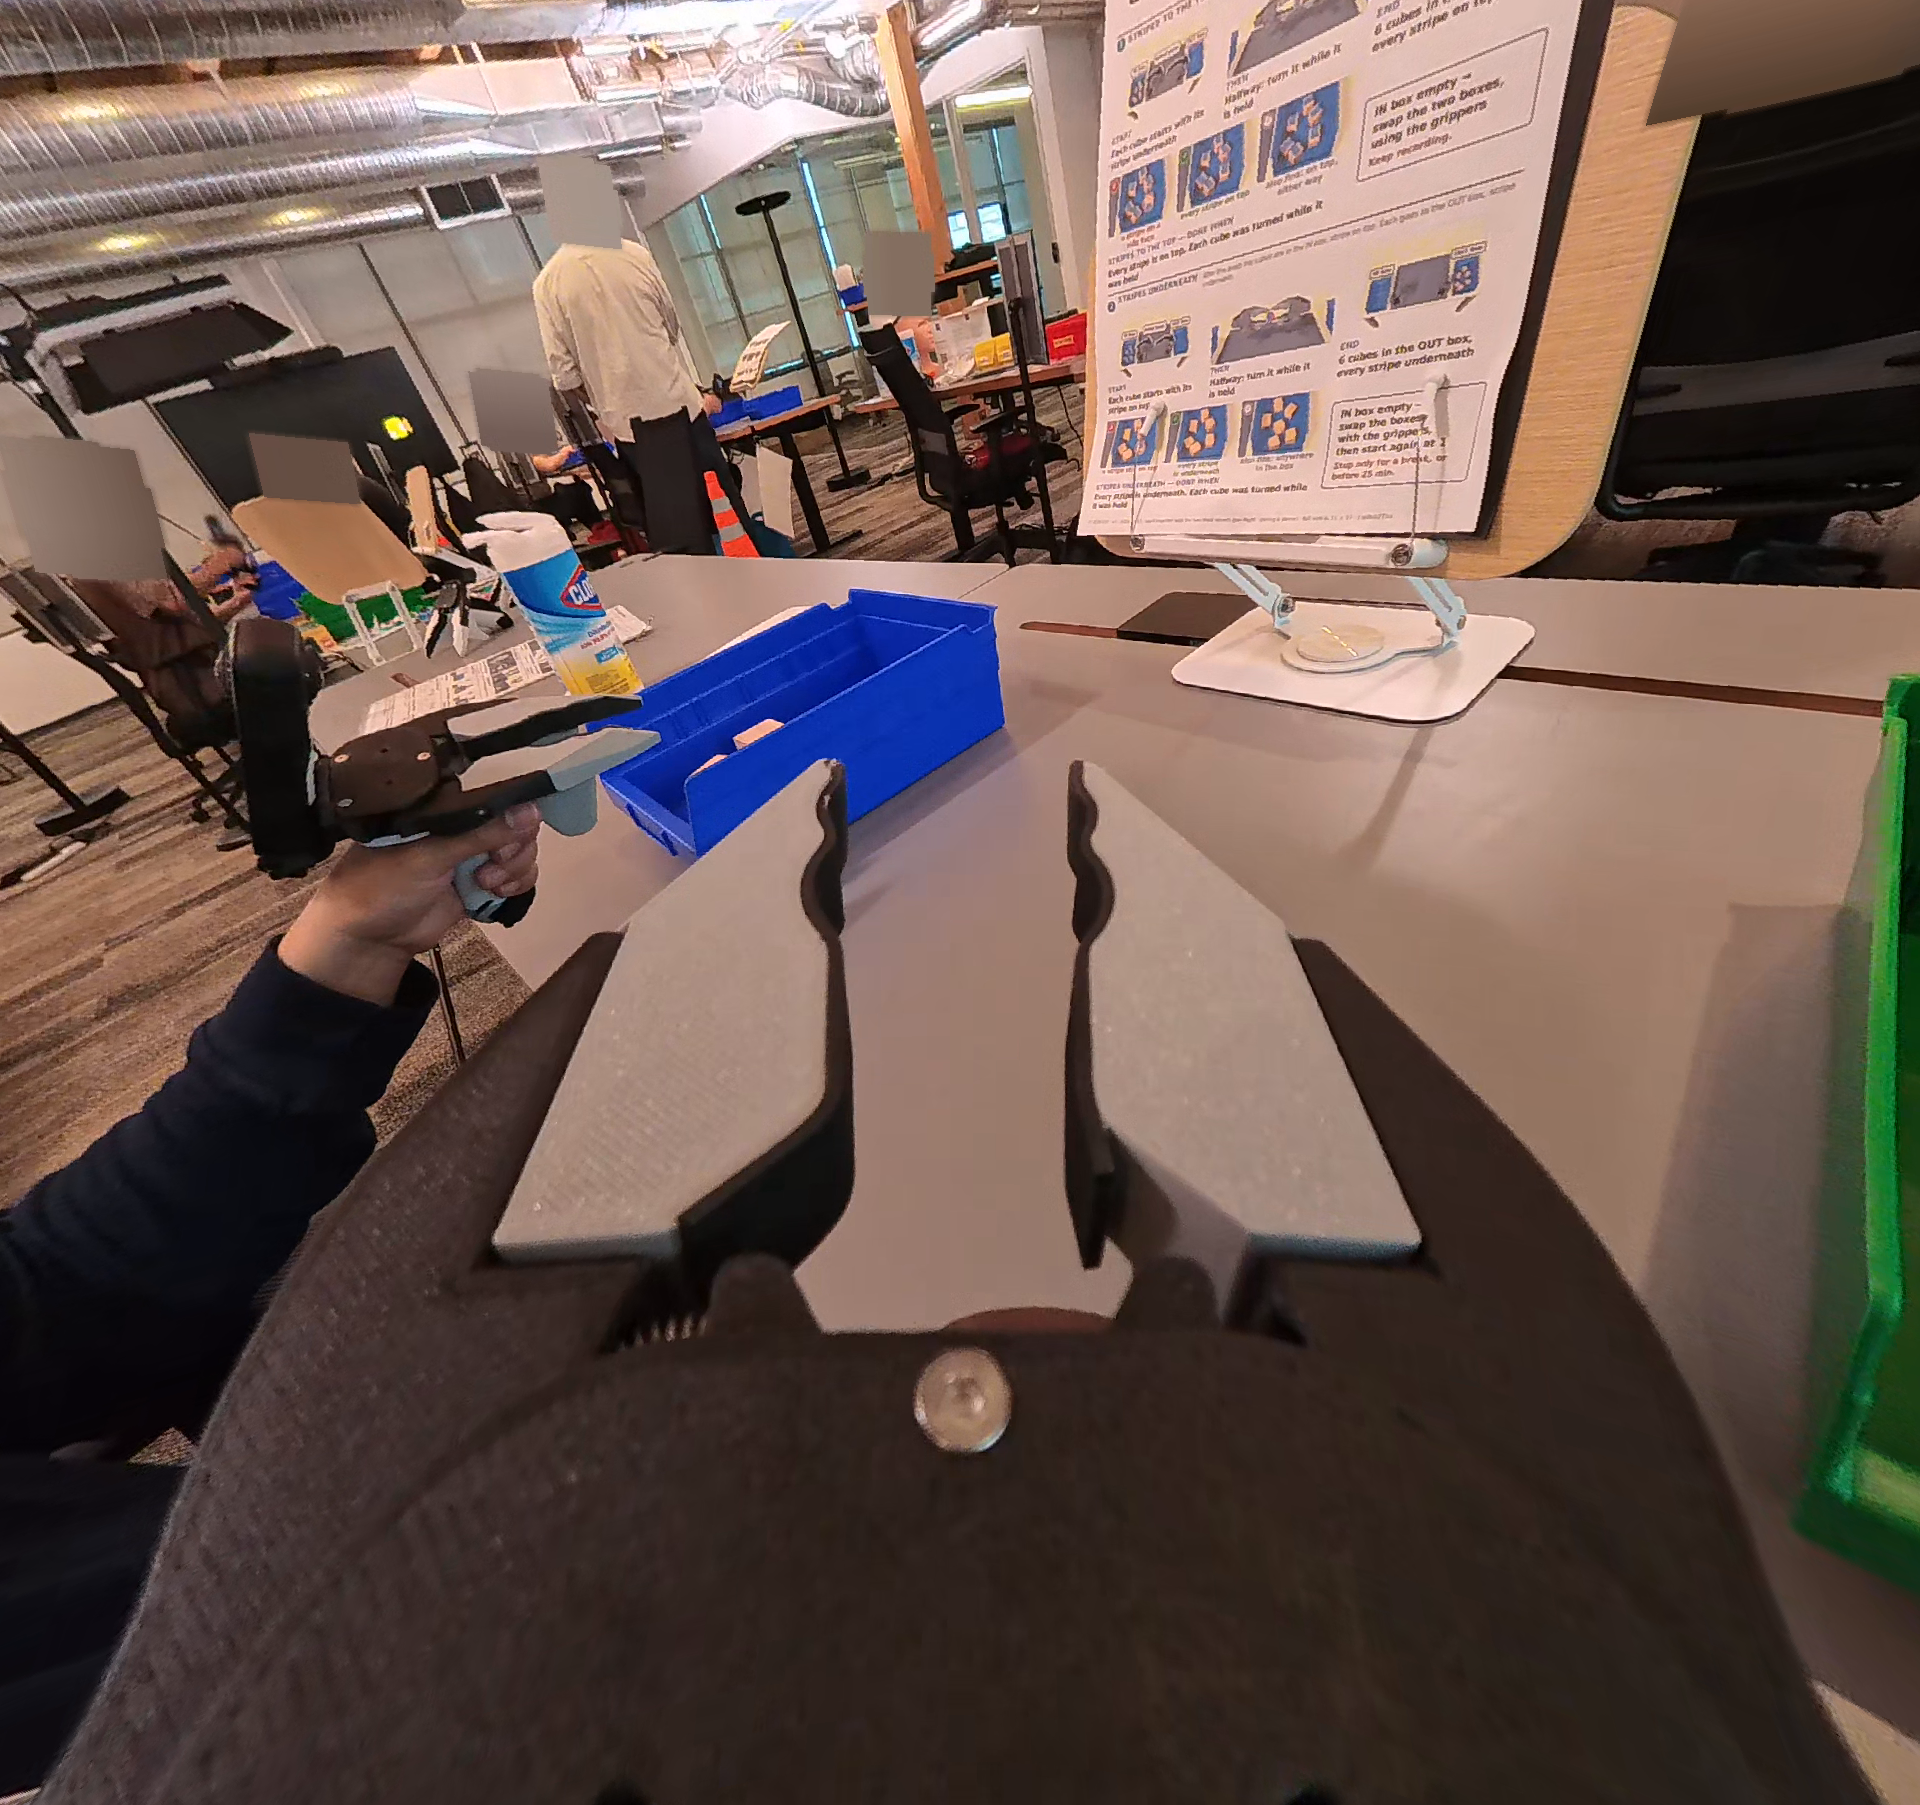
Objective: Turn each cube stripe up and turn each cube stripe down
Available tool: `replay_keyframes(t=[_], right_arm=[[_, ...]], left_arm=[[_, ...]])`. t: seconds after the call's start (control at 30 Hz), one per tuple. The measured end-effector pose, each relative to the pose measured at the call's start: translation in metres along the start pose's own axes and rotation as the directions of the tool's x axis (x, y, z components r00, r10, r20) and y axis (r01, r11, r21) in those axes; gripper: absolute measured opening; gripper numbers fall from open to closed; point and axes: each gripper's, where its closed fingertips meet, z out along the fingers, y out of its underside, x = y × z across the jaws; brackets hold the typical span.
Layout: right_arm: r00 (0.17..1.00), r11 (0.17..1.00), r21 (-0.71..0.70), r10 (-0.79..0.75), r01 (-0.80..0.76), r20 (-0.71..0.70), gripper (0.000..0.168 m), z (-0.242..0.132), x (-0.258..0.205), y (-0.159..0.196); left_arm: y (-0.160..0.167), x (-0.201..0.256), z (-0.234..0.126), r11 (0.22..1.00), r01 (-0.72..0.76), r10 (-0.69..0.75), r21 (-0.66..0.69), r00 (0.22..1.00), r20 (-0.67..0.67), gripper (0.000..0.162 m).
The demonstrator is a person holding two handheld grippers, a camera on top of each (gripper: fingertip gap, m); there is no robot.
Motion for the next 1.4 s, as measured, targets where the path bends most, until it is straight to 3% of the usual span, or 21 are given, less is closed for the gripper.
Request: replay_keyframes(t=[1.4], right_arm=[[1.0, 1.0, -0.021, -0.01, 0.011, 0.028, 0.04, 0.0023, -0.0092, 0.0031]], left_arm=[[0.0018, 0.0073, 0.0022, 0.998, -0.057, 0.057, -0.002, 0.998, -0.008, 0.031]])
